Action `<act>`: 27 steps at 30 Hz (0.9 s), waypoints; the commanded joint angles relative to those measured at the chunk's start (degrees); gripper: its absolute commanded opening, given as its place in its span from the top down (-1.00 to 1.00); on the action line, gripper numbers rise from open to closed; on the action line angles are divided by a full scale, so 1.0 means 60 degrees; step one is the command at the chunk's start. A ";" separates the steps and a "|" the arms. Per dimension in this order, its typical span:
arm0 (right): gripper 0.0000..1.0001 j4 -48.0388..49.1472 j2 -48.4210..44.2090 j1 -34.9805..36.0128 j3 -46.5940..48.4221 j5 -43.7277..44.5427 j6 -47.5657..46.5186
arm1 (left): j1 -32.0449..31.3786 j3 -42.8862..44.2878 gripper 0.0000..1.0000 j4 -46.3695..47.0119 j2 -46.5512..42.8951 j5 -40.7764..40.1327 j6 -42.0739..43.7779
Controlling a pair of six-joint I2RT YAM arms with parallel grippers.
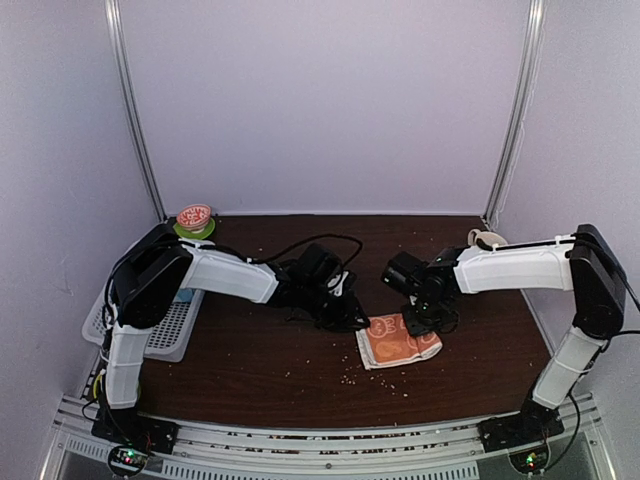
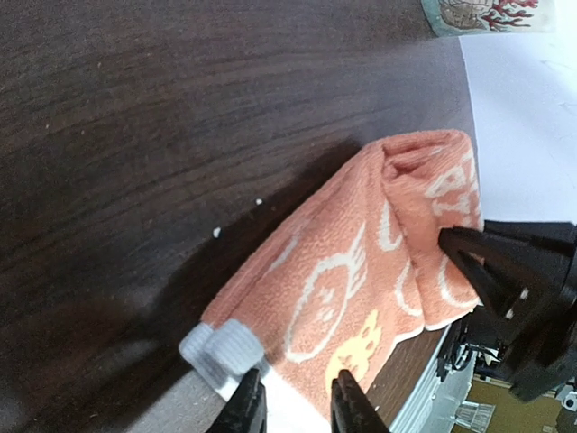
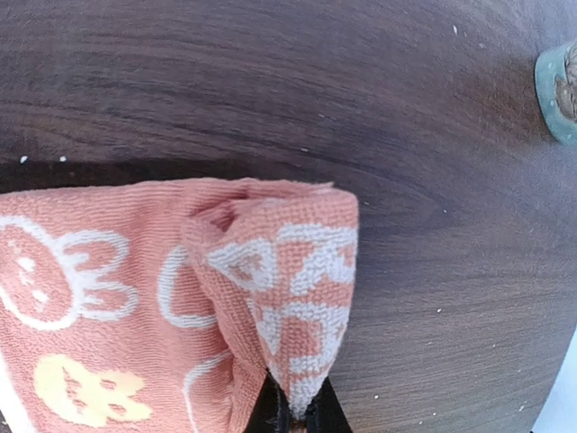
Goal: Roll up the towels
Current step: Roll the towel at the center of the board.
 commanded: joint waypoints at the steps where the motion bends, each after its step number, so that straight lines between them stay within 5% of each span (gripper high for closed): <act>1: 1.00 -0.1028 0.0623 0.0583 0.0727 0.1433 0.0476 | 0.0076 -0.0128 0.47 0.0700 -0.0363 0.0059 0.0005; 19: 1.00 -0.0392 0.1456 0.1048 0.1330 0.0569 0.1284 | 0.0076 -0.0800 0.52 0.1698 -0.0383 0.0317 -0.0429; 27: 0.64 0.0500 0.1046 0.1044 0.0954 -0.0299 0.1193 | 0.0047 -0.0799 0.53 0.1743 -0.0263 0.0366 -0.0478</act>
